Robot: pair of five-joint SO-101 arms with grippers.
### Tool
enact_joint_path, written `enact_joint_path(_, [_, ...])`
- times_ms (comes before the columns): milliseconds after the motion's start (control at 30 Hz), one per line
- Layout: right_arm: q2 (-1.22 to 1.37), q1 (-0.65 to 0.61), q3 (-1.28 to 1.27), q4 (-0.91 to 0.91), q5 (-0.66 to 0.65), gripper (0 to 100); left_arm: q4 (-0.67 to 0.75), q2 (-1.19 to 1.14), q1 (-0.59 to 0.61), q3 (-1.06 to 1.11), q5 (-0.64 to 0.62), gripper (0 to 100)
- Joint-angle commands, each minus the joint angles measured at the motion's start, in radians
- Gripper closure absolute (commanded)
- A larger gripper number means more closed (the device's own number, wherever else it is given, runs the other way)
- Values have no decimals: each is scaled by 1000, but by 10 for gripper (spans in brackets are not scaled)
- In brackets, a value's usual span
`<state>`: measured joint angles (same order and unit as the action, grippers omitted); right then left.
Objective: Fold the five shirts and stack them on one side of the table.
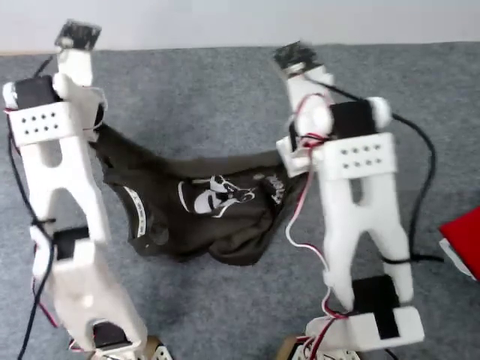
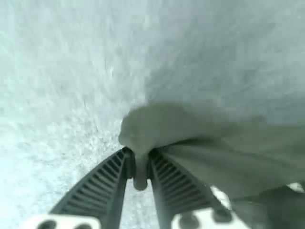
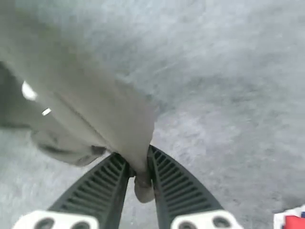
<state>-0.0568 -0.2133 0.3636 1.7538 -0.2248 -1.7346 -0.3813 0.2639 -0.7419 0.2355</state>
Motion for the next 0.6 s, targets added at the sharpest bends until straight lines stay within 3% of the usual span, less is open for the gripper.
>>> enact_joint_path(0, [-99, 76, 87, 30, -66, 988, -20, 275, -71, 38, -63, 998])
enact_joint_path(300, [-305, 136, 103, 25, -180, 988, -15, 647, -107, -56, -101, 998])
enact_joint_path(567, [-493, 206, 103, -101, -201, 988, 109, 795, -127, -229, -100, 998])
